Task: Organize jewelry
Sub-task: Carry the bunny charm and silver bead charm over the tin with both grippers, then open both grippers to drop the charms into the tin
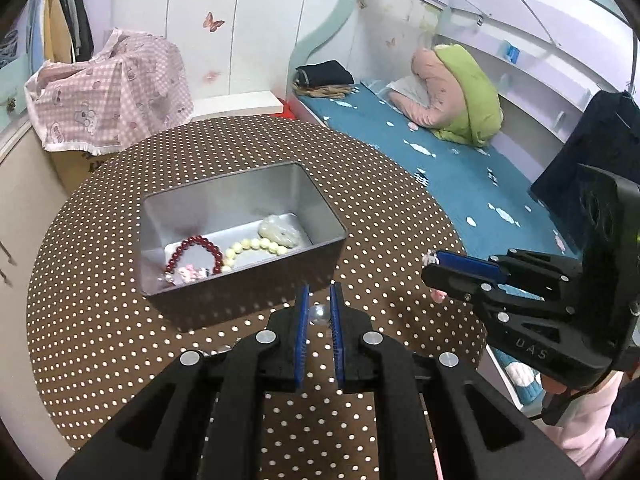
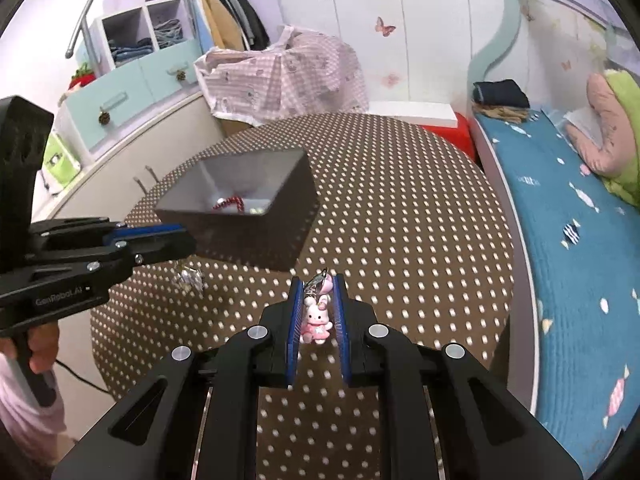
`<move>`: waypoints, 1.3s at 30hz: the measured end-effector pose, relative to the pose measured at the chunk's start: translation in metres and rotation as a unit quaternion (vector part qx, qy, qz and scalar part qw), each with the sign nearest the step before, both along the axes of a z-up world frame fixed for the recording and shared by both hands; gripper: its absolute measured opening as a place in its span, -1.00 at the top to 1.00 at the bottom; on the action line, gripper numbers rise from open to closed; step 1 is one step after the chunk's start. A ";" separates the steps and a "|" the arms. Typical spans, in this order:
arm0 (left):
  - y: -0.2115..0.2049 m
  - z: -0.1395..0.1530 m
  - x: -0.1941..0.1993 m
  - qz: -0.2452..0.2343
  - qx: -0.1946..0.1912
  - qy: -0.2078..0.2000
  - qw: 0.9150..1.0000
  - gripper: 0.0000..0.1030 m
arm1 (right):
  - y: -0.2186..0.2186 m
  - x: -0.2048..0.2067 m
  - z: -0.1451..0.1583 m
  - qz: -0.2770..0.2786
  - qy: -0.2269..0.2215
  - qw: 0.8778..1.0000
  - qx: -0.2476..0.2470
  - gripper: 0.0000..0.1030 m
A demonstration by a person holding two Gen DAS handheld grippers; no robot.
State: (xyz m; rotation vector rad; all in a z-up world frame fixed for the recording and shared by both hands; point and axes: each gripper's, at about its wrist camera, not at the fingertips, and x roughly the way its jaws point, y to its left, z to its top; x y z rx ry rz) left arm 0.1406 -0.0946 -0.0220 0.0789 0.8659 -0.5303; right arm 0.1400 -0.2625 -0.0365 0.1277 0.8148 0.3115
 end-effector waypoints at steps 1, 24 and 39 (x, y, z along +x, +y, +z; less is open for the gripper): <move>0.003 0.002 0.001 0.003 -0.002 -0.001 1.000 0.82 | 0.002 0.004 0.003 0.003 -0.002 1.000 0.000 0.69; 0.055 0.030 0.061 0.058 -0.057 -0.007 0.997 0.82 | 0.073 0.085 0.039 0.017 -0.016 1.000 0.004 0.66; 0.066 0.014 0.060 0.074 -0.030 0.002 0.997 -0.03 | 0.062 0.088 0.024 -0.030 0.008 1.000 0.000 -0.46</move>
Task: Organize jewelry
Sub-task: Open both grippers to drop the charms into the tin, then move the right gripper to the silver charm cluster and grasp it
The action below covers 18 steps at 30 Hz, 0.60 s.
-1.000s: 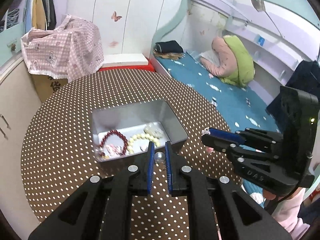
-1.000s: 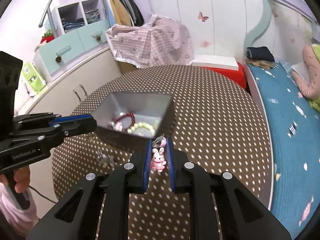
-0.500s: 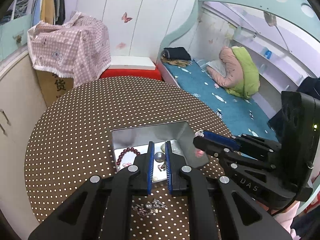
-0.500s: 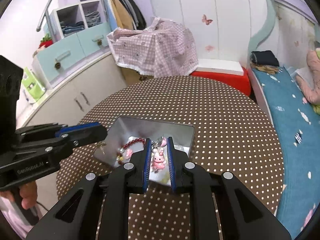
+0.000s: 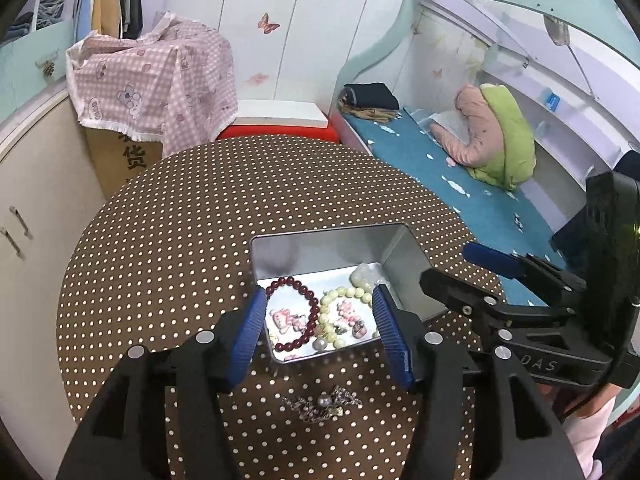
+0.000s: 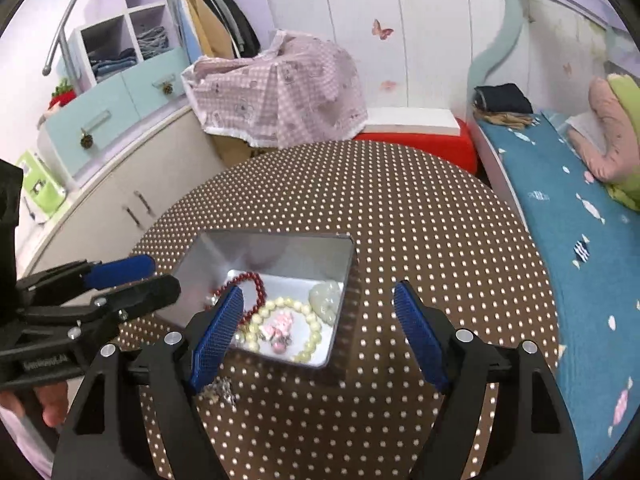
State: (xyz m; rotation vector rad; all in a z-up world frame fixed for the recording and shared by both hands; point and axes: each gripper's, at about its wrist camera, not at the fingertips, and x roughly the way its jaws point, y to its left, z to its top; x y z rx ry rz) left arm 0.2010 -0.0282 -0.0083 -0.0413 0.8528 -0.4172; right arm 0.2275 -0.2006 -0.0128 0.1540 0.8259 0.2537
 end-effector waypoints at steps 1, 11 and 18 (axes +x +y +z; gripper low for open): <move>0.000 0.000 -0.002 -0.001 0.000 0.000 1.000 -0.03 | 0.000 -0.002 -0.001 -0.001 0.001 1.000 -0.002 -0.46; 0.010 -0.006 -0.024 -0.008 0.014 -0.003 1.000 -0.03 | 0.011 -0.038 -0.011 0.019 -0.005 0.999 -0.047 -0.46; 0.029 -0.020 -0.041 0.000 0.026 0.006 1.000 -0.03 | 0.035 -0.064 -0.021 0.057 0.000 0.996 -0.067 -0.46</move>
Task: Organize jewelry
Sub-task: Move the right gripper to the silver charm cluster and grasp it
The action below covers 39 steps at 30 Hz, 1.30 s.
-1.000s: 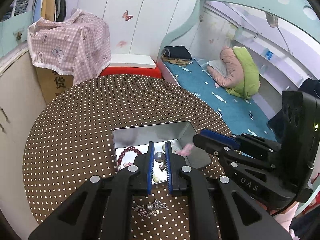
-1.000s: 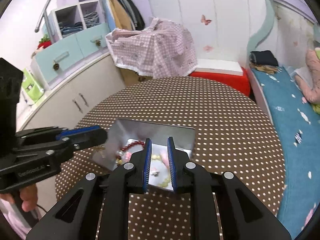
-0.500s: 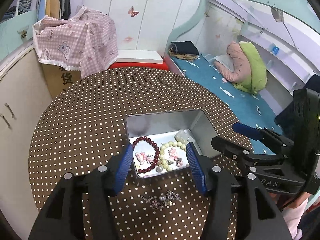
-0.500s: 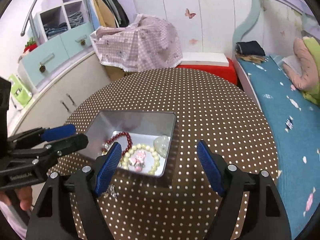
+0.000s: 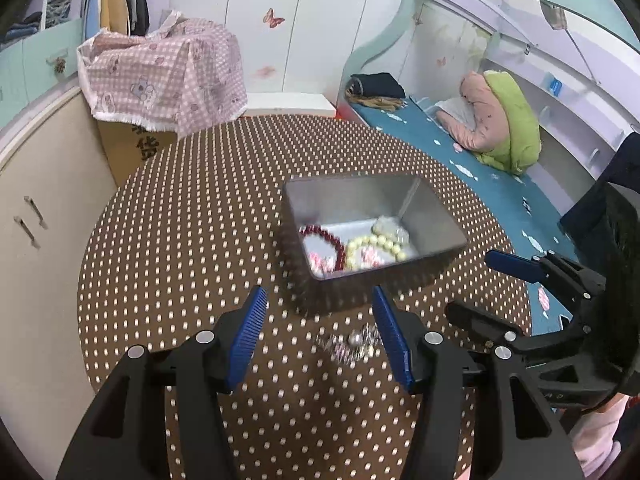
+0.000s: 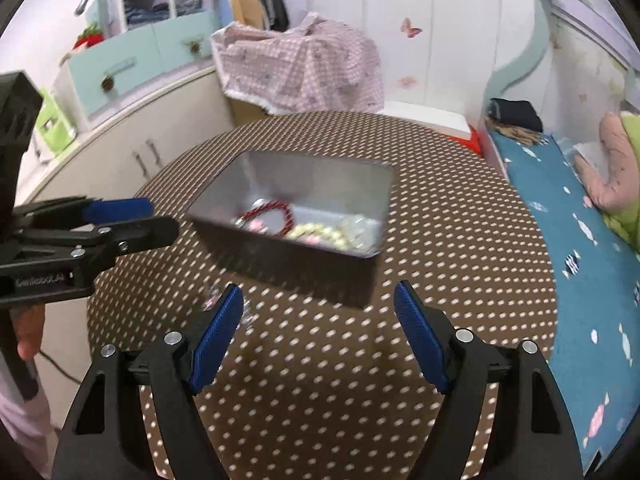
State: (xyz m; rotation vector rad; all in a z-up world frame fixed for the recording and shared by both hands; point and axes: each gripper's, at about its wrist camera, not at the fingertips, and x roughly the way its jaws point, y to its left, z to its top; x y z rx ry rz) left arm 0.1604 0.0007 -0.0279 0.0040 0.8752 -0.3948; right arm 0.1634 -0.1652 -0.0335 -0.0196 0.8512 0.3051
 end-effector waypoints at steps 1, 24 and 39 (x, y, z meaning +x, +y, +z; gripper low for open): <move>0.002 -0.002 -0.002 0.002 0.003 0.002 1.000 -0.03 | 0.004 -0.001 -0.003 0.005 0.002 1.000 -0.005 -0.46; 0.044 -0.056 -0.019 0.021 0.014 0.057 0.998 -0.04 | 0.090 0.014 -0.041 0.091 0.027 0.993 -0.073 0.57; 0.031 -0.055 -0.014 0.005 0.002 0.063 0.998 -0.04 | 0.038 0.004 -0.030 0.024 0.047 0.999 -0.014 0.78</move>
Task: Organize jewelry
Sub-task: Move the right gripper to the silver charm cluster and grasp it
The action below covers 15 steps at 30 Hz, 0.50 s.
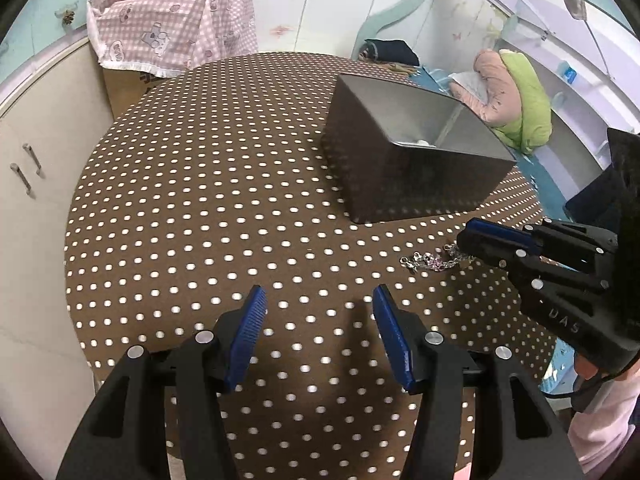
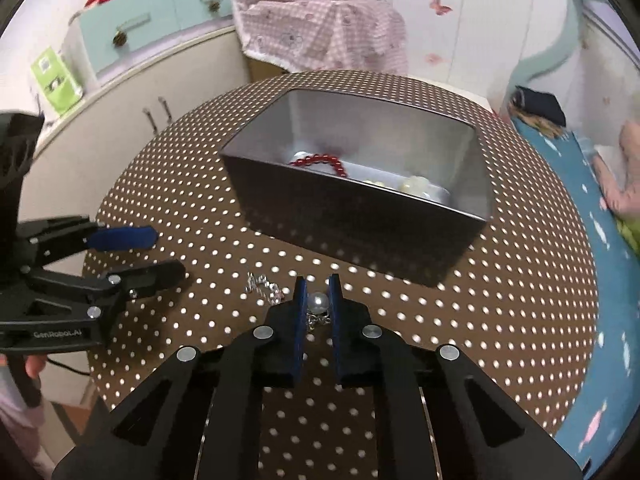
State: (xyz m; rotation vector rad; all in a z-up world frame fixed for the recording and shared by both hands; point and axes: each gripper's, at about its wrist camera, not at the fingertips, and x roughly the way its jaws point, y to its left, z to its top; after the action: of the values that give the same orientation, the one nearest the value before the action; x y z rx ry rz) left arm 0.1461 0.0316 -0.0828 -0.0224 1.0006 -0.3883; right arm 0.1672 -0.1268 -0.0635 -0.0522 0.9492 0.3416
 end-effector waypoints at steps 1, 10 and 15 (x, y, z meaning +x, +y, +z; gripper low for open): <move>-0.003 0.000 0.000 -0.004 0.000 0.000 1.000 -0.04 | -0.005 0.000 0.000 -0.005 0.002 1.000 0.010 0.78; -0.021 0.004 -0.003 -0.016 -0.001 -0.003 1.000 -0.04 | -0.032 -0.005 0.017 -0.015 0.012 0.994 0.109 0.78; -0.025 0.011 -0.005 -0.021 -0.007 -0.009 1.000 -0.04 | -0.032 -0.013 0.041 -0.012 -0.017 0.994 0.107 0.78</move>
State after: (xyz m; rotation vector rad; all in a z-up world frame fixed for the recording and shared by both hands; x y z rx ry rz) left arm 0.1412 0.0067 -0.0719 -0.0103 0.9813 -0.4335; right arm 0.1545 -0.1592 -0.0227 0.1497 0.8751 0.4177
